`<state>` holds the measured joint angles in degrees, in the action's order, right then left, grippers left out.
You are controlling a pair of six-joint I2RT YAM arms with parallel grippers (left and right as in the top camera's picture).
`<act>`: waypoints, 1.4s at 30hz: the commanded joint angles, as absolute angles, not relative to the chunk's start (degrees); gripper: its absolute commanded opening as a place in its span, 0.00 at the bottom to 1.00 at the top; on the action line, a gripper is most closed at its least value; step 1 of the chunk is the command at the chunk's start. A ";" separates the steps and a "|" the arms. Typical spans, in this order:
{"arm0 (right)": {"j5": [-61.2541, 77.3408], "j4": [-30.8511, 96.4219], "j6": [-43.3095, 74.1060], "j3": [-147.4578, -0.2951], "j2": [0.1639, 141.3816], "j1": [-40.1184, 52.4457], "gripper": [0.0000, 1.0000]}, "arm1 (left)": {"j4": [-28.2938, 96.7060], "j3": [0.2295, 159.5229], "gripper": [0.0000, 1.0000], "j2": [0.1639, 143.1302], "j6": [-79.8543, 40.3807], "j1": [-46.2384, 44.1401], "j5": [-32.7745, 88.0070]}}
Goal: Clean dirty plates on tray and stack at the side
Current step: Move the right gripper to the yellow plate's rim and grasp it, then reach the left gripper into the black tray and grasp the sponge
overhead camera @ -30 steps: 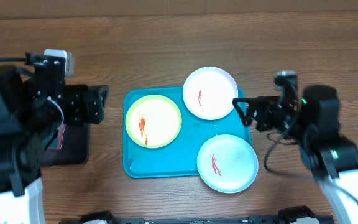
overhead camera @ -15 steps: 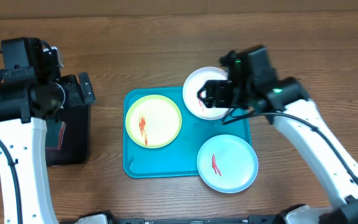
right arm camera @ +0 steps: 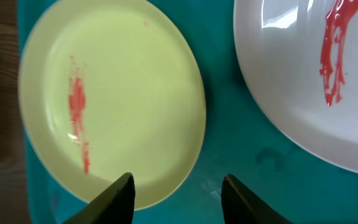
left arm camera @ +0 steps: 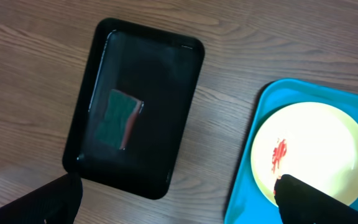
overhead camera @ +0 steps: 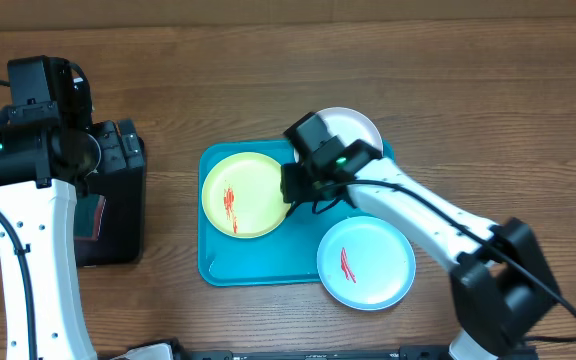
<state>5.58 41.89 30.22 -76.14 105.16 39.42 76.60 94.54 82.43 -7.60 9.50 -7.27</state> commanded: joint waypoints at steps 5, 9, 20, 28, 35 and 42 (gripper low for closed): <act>-0.58 38.79 33.47 -77.21 108.88 40.01 0.43 | 77.32 95.77 0.99 85.41 -8.21 9.85 -9.58; -0.56 37.04 33.47 -77.21 111.33 40.01 0.40 | 77.60 95.77 0.96 88.12 -8.78 9.85 -9.56; 0.23 35.44 34.59 -77.21 115.37 40.07 0.22 | 77.38 95.77 0.95 94.35 -8.82 11.97 -9.61; 0.73 35.11 34.59 -77.21 115.85 40.14 0.08 | 79.90 95.72 0.89 99.81 -7.38 16.93 -8.69; 0.71 35.18 34.54 -77.21 115.85 40.12 0.08 | 82.32 95.72 0.82 105.89 -2.31 17.30 -7.57; 0.69 35.24 34.52 -76.86 115.85 40.12 0.08 | 82.15 95.72 0.76 111.31 -2.31 19.27 -13.72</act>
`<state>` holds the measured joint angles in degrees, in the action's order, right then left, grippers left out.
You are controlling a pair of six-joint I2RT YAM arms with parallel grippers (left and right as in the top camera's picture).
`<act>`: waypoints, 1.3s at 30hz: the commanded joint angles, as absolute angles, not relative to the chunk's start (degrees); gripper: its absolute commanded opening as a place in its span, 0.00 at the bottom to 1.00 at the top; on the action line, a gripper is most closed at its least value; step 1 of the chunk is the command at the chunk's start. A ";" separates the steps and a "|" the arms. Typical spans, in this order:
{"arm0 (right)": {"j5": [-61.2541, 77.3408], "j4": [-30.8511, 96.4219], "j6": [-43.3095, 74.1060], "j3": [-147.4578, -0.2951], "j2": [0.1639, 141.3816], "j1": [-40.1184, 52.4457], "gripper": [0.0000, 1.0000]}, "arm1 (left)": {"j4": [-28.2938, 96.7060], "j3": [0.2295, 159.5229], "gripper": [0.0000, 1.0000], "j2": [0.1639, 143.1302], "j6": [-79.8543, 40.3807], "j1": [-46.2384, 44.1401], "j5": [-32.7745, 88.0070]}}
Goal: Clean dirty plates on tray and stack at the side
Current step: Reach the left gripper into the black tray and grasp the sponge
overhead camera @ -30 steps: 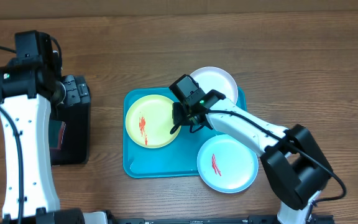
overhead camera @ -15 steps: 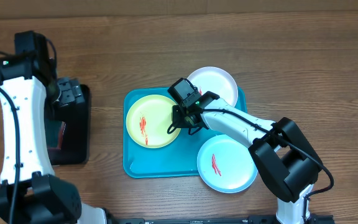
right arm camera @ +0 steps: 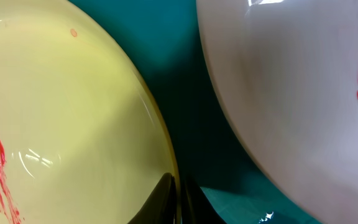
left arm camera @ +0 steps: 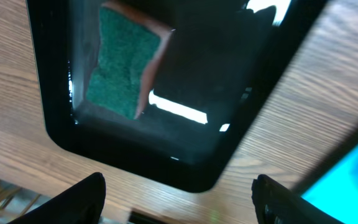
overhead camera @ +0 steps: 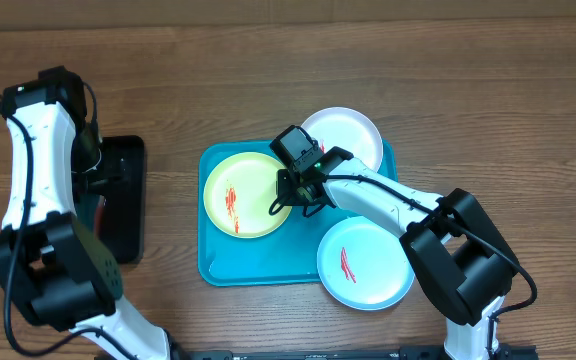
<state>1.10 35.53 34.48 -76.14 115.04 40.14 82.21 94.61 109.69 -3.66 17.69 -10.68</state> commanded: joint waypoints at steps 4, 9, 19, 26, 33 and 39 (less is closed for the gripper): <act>0.56 35.16 34.52 -76.77 115.85 40.12 0.08 | 82.94 95.72 0.75 112.88 -2.39 21.87 -13.45; 0.36 35.14 34.52 -76.77 115.87 40.12 0.08 | 83.74 94.91 0.70 113.14 -3.01 26.15 -10.02; 0.05 34.96 34.54 -76.71 115.87 40.12 0.08 | 89.43 93.49 0.50 107.94 -3.22 33.23 0.71; 0.08 34.76 34.54 -76.47 115.87 40.12 0.09 | 78.19 76.53 0.58 85.58 -5.45 33.17 1.98; 0.27 34.74 34.54 -76.47 115.87 40.12 0.09 | 57.58 59.33 0.87 71.44 -5.76 32.88 2.44; 0.30 34.76 34.54 -76.47 115.87 40.12 0.09 | 41.89 55.53 0.85 75.83 1.41 29.58 5.08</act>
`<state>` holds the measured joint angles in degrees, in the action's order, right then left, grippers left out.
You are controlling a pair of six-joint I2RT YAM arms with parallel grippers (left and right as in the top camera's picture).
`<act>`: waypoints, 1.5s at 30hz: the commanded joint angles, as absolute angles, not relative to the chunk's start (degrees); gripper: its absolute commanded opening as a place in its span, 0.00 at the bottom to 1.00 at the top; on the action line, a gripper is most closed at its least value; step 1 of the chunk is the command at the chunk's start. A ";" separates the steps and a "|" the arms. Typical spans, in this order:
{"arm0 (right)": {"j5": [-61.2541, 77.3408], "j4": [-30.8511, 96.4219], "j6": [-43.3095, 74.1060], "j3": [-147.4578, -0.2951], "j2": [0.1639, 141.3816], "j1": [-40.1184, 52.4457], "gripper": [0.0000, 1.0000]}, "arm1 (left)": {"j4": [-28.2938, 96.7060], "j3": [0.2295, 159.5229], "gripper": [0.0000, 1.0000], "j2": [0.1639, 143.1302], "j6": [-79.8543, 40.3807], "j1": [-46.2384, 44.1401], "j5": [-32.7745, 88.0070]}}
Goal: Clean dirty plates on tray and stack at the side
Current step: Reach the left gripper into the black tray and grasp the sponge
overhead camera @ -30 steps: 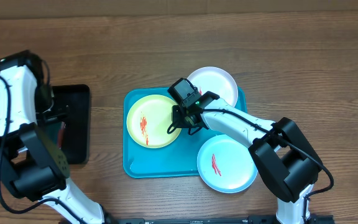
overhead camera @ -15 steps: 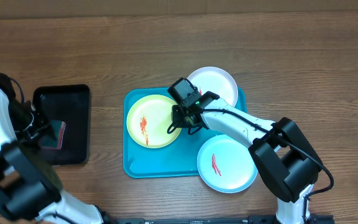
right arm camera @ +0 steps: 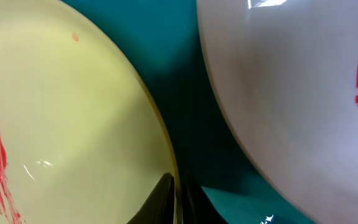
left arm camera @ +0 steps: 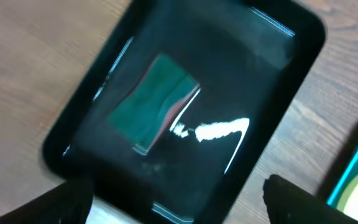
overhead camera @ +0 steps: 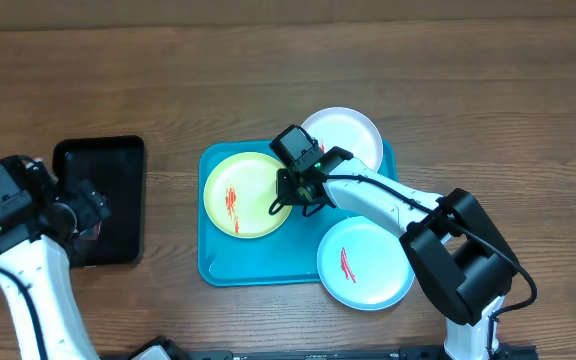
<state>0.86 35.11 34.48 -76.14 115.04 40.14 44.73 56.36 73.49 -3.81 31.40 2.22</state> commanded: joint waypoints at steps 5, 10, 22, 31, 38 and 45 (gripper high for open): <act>0.30 34.76 34.57 -76.47 115.87 40.12 0.09 | 35.31 55.55 0.80 81.78 6.55 23.81 5.91; 0.30 34.76 34.54 -76.47 115.87 40.12 0.09 | 33.54 55.53 0.79 88.66 6.92 19.55 0.78; 0.73 34.65 34.54 -76.47 115.87 40.12 0.14 | 31.64 55.53 0.51 98.39 7.73 18.06 4.51; 0.73 34.74 34.54 -76.47 115.87 40.12 0.14 | 31.22 55.53 0.33 100.40 5.56 16.67 4.51; 0.73 34.70 34.54 -76.47 115.87 40.12 0.14 | 31.16 55.55 0.32 100.40 -0.03 15.27 4.54; 0.73 34.70 34.54 -76.47 115.85 40.12 0.14 | 29.67 55.55 0.34 100.40 -0.62 10.35 4.49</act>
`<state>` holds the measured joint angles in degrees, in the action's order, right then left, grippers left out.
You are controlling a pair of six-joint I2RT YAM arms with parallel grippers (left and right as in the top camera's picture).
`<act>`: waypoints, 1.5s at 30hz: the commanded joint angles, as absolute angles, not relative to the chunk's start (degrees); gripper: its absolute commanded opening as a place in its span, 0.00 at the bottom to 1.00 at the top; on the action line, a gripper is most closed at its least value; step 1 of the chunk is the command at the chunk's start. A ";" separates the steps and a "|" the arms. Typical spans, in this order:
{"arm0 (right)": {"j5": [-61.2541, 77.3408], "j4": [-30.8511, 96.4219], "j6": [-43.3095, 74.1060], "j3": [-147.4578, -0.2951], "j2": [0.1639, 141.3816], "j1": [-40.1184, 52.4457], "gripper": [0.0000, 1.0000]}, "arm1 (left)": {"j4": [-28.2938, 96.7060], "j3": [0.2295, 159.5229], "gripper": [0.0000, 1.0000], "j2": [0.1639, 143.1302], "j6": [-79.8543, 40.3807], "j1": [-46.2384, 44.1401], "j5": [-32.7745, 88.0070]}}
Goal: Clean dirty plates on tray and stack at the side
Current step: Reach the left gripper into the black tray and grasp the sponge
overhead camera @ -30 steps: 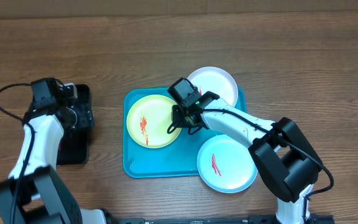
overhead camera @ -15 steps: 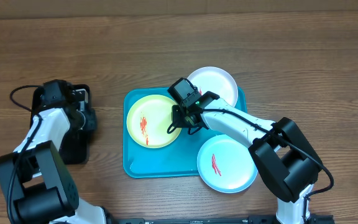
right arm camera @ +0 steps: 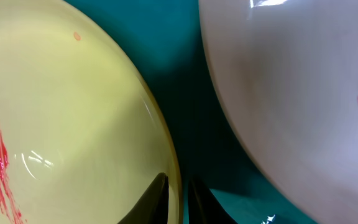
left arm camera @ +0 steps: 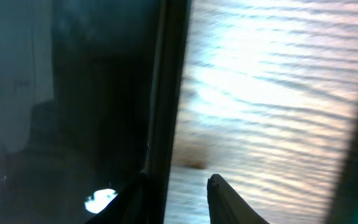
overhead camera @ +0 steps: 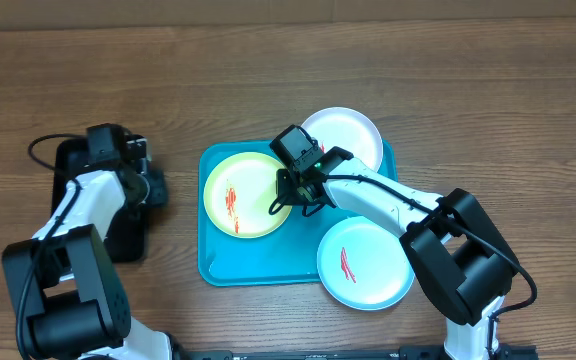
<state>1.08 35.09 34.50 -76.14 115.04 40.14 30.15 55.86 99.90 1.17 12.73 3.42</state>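
A yellow plate with a red smear lies on the left of the teal tray. My right gripper is shut on its right rim, and the wrist view shows that rim between the two fingers. A white plate smeared red sits at the tray's back right. A light blue smeared plate overhangs the front right corner. My left gripper is open and straddles the right wall of a black tray, one finger inside and one over the wood. No sponge shows.
The left arm's links cover most of the black tray in the overhead view. A strip of bare wood separates the black tray from the teal tray. The white plate lies close beside the held yellow rim.
My left gripper was wide open high over the black tray with the sponge in view. It is now low at the tray's right wall with its jaws much narrower. The right gripper stays on the yellow rim.
At first my right gripper was open over the yellow plate's right rim and my left was open high above the black tray. Then the right was shut on the rim and has stayed there. The left stood at different spots over the tray and now straddles its right wall.
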 commanded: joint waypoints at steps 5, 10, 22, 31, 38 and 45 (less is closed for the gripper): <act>0.73 34.74 34.54 -76.47 115.85 40.12 0.14 | 28.40 55.55 0.35 100.40 -2.87 7.86 4.05; 0.73 34.74 34.52 -76.47 115.87 40.12 0.14 | 28.27 56.42 0.35 100.40 -3.25 7.97 4.05; 0.75 34.70 34.54 -76.47 115.87 40.12 0.14 | 63.53 86.02 0.36 100.40 -2.07 11.27 3.73; 0.73 34.54 34.52 -76.47 115.85 40.12 0.14 | 77.67 87.07 0.26 100.27 -2.15 19.90 -2.22; 1.15 34.48 34.52 -76.47 115.85 40.12 0.14 | 67.59 75.44 0.30 100.29 -2.13 28.56 -1.48; 1.17 34.30 34.52 -76.47 115.85 40.12 0.14 | 53.98 69.73 0.43 100.33 3.49 29.04 -1.72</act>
